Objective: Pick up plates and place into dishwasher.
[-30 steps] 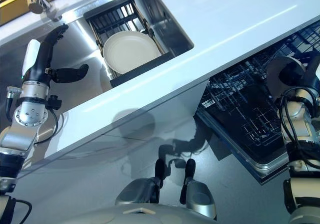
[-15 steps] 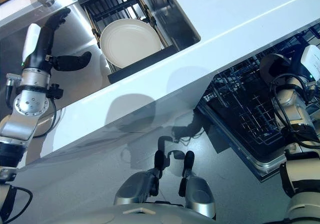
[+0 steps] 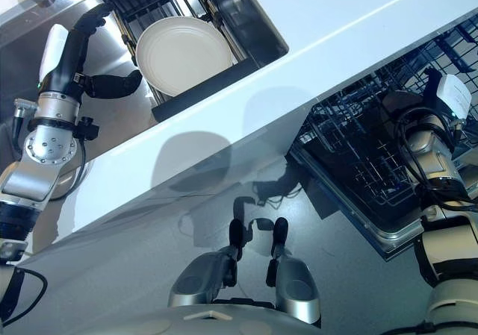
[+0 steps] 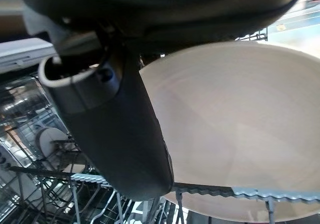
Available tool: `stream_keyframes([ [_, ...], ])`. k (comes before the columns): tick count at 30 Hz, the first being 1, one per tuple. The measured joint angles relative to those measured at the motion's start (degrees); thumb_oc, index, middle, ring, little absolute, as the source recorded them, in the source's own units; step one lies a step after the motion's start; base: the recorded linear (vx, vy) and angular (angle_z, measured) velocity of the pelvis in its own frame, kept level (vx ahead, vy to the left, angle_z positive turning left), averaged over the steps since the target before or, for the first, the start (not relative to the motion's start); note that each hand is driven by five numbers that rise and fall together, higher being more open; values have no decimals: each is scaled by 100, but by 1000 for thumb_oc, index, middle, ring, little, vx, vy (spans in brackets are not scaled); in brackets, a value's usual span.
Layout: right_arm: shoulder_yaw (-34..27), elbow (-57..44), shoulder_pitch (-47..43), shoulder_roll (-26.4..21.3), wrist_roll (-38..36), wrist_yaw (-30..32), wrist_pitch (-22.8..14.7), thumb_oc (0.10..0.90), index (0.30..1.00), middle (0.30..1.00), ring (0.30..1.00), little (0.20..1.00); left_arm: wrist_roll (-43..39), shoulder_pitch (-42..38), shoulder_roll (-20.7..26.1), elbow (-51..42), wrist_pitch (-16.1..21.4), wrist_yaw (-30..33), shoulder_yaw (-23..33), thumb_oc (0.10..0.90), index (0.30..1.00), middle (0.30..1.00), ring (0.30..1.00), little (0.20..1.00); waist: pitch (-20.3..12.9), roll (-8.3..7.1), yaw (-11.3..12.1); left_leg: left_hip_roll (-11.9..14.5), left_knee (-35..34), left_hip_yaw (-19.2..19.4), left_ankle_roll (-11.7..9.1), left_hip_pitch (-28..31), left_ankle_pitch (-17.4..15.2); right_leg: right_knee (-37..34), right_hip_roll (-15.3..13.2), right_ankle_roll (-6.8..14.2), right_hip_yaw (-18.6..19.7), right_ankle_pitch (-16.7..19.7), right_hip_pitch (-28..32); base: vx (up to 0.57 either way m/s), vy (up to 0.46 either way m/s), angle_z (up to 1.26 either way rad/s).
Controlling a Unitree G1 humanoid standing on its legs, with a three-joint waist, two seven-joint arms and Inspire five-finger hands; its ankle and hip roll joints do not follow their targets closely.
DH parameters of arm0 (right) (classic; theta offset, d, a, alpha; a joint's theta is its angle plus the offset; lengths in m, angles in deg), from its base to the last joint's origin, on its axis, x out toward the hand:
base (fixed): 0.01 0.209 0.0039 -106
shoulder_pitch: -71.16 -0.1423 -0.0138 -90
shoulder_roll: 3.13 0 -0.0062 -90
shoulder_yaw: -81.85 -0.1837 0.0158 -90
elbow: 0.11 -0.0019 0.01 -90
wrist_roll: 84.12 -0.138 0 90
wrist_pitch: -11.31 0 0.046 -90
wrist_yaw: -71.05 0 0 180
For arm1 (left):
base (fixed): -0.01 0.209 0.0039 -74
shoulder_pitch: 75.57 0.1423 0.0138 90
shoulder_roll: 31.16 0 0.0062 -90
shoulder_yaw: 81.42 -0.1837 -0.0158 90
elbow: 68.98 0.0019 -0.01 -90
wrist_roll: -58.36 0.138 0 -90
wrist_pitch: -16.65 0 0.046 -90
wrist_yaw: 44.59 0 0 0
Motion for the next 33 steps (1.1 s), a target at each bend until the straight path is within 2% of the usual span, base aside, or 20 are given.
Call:
stream_keyframes([
  [7, -45, -328, 95, 1, -112, 58, -213, 800, 900, 900, 900, 900, 1, 0, -1, -2, 9, -4, 3, 800, 900, 900, 900, 900, 0, -1, -7, 8, -33, 6, 1, 236, -1, 0, 10, -9, 2, 7, 212, 26, 16, -1],
  [17, -703, -1480, 632, 94, -369, 198, -545, 800, 900, 900, 900, 900, 7, 145, -27, -9, 22, -57, 35, 800, 900, 900, 900, 900, -2, -8, 3, 67, -110, 96, 3, 471, -1, 62, 69, -22, 81, 18, 346, 7, 49, -5],
  [21, -977, -2074, 1067, 157, -390, 157, -653, 800, 900, 900, 900, 900, 85, 197, -311, -17, 21, -70, 197, 800, 900, 900, 900, 900, -6, -14, -14, 72, -130, 158, 5, 569, -3, 90, 74, -23, 136, 19, 392, 8, 102, -9],
  [28, -1230, -3030, 1462, 425, -392, -19, -1028, 800, 900, 900, 900, 900, 189, 244, -411, -25, 20, -112, 309, 800, 900, 900, 900, 900, -52, -87, -171, 79, -264, 304, 16, 804, 1, 124, 92, -35, 288, 28, 468, -16, 149, -15],
  [33, -1695, -3670, 1906, 726, -392, -244, -1376, 800, 900, 900, 900, 900, 444, 242, -413, -35, -2, -172, 313, 800, 900, 900, 900, 900, -87, -137, -289, 77, -337, 421, 24, 890, 4, 126, 100, -34, 366, 29, 475, -6, 160, -11],
])
